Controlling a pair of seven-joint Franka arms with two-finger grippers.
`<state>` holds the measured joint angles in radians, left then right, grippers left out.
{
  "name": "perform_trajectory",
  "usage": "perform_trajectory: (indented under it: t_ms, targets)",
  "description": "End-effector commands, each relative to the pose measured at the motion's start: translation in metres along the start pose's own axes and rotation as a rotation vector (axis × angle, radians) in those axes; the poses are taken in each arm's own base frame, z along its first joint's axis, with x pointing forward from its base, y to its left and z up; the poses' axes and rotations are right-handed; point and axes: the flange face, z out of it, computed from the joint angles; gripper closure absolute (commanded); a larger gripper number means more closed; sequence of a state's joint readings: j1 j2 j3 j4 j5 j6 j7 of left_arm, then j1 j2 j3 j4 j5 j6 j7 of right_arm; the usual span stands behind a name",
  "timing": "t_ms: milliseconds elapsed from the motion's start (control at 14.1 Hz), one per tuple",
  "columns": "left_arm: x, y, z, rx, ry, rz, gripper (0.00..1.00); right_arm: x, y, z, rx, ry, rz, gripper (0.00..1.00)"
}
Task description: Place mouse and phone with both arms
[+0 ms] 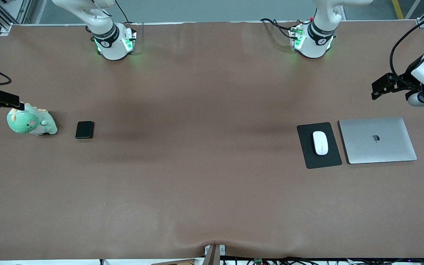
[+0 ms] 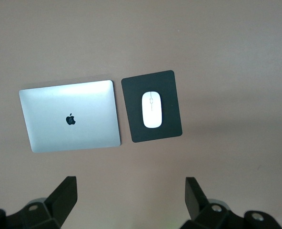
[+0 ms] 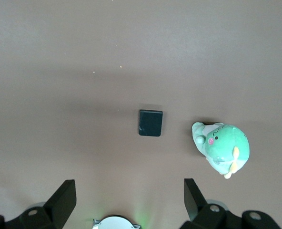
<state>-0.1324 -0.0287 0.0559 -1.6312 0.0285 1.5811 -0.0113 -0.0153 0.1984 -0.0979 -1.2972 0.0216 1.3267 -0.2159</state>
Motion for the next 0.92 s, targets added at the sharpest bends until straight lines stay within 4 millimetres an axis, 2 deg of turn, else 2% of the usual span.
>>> perform_trajectory:
  t_ms: [0,71,212,425,567,850]
  targets:
    - [0.002,-0.001,-0.006,0.005,0.021,0.001,0.0,-0.031,-0.009,-0.016,0.017,0.011,0.044,0.0]
    - [0.001,-0.002,-0.008,0.005,0.027,-0.001,0.0,-0.044,-0.011,-0.018,0.02,0.023,0.051,0.0]
    - [0.001,-0.002,-0.009,0.005,0.031,0.0,0.0,-0.057,-0.011,-0.014,0.024,0.024,0.053,0.0]
    - [0.001,-0.002,-0.008,-0.02,0.03,-0.006,0.0,-0.061,-0.016,-0.015,0.02,0.02,0.043,0.0]
    - [0.001,-0.005,-0.008,-0.031,0.03,-0.012,0.0,-0.055,-0.032,-0.018,0.001,0.022,0.013,0.0]
    - [0.001,-0.003,-0.009,-0.031,0.032,-0.009,0.0,-0.056,-0.028,-0.034,-0.003,0.065,0.016,0.0]
